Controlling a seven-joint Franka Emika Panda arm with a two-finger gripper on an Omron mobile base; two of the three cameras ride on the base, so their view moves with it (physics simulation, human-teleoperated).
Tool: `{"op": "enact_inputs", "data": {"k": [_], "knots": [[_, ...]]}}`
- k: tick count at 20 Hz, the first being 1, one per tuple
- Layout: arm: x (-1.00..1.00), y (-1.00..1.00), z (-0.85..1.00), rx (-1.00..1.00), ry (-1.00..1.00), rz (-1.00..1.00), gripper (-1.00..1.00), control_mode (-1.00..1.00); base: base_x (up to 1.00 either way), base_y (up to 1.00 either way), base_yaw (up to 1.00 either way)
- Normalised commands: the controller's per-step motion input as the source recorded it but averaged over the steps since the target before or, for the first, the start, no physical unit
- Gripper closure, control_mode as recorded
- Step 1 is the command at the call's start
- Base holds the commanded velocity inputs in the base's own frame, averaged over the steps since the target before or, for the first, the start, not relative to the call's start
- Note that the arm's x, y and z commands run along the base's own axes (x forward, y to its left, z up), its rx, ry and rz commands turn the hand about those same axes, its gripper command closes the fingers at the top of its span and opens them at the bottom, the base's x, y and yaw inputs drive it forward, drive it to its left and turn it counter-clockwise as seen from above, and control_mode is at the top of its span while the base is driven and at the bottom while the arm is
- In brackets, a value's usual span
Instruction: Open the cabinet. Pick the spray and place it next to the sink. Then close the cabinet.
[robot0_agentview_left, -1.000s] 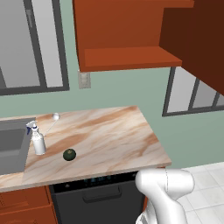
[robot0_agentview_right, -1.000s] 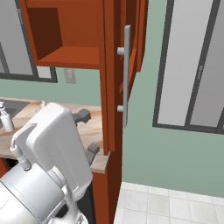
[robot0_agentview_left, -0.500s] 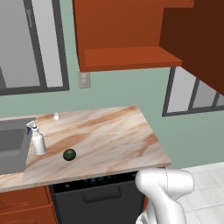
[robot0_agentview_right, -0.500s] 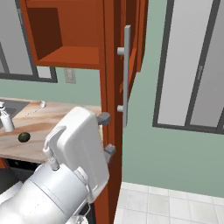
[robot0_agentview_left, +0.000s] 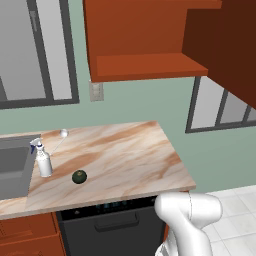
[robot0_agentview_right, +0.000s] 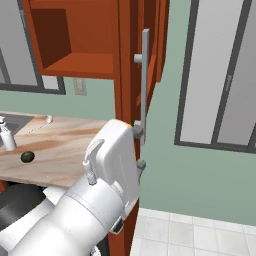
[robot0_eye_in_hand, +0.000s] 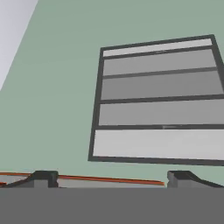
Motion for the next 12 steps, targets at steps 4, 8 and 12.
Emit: {"op": "enact_inputs", "data": {"k": [4,8,12], "knots": [[0.26,-0.19,-0.10,0.00,0.00,0.04,-1.00,-1.00,0.00,0.00,0.00],[0.33,-0.15,-0.14,-0.01,0.00,0.06,-1.00,-1.00,0.00,0.00,0.00],[0.32,-0.16,-0.13,-0.02,0.00,0.08,-1.00,-1.00,0.00,0.00,0.00]]}}
